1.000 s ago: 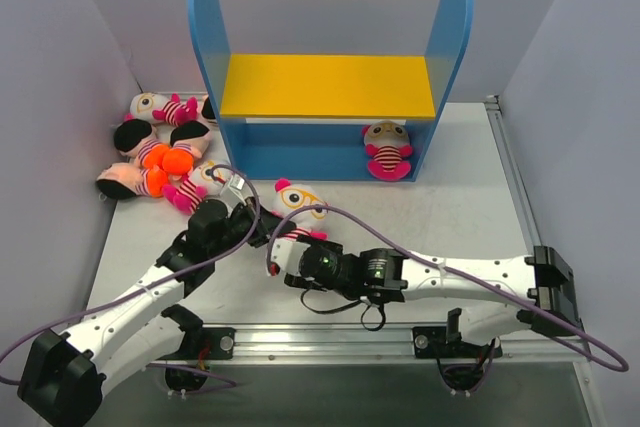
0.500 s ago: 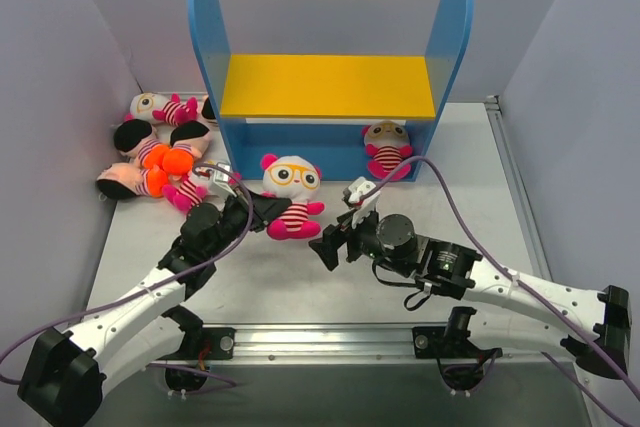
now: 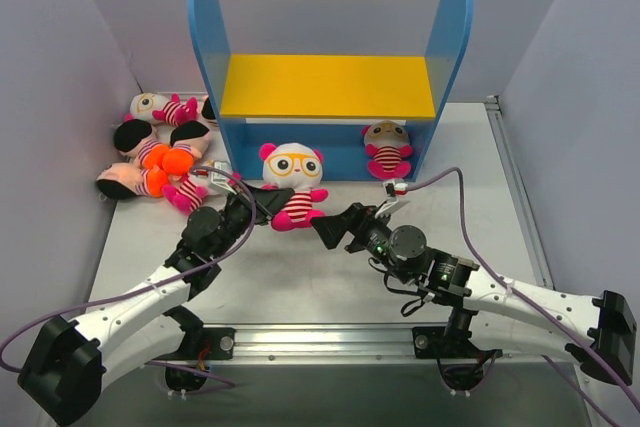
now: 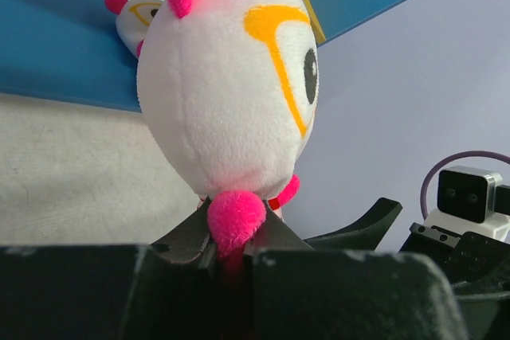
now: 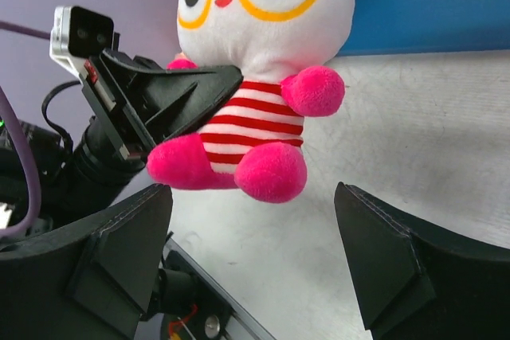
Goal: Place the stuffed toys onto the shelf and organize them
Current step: Pass the stuffed toy from the left arm to the right, then place the stuffed toy onto shelf
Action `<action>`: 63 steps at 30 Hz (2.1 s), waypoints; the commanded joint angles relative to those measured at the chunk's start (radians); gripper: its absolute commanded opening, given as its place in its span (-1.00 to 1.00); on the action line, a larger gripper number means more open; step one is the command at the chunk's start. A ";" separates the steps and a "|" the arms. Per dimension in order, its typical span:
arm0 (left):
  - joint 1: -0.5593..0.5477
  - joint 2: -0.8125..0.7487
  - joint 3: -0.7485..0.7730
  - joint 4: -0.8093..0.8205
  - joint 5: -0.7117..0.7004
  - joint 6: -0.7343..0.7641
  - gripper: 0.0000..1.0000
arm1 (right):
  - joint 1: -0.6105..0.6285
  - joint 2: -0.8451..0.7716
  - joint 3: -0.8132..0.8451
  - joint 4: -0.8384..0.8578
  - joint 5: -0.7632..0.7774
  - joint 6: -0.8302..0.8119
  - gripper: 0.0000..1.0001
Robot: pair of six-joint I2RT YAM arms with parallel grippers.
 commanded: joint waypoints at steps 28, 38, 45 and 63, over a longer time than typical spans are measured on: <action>-0.090 0.004 0.014 0.097 -0.096 0.053 -0.64 | -0.039 0.178 0.059 0.113 0.072 0.064 -0.69; -0.088 -0.127 0.015 -0.182 -0.184 0.103 0.23 | -0.097 0.083 0.002 0.015 0.075 0.002 -1.00; -0.081 -0.287 0.110 -0.523 -0.309 0.187 0.60 | -0.180 0.032 -0.057 -0.004 0.039 -0.050 -1.00; -0.073 -0.588 0.367 -1.134 -0.547 0.603 0.92 | -0.441 0.322 0.002 0.335 -0.153 -0.326 -1.00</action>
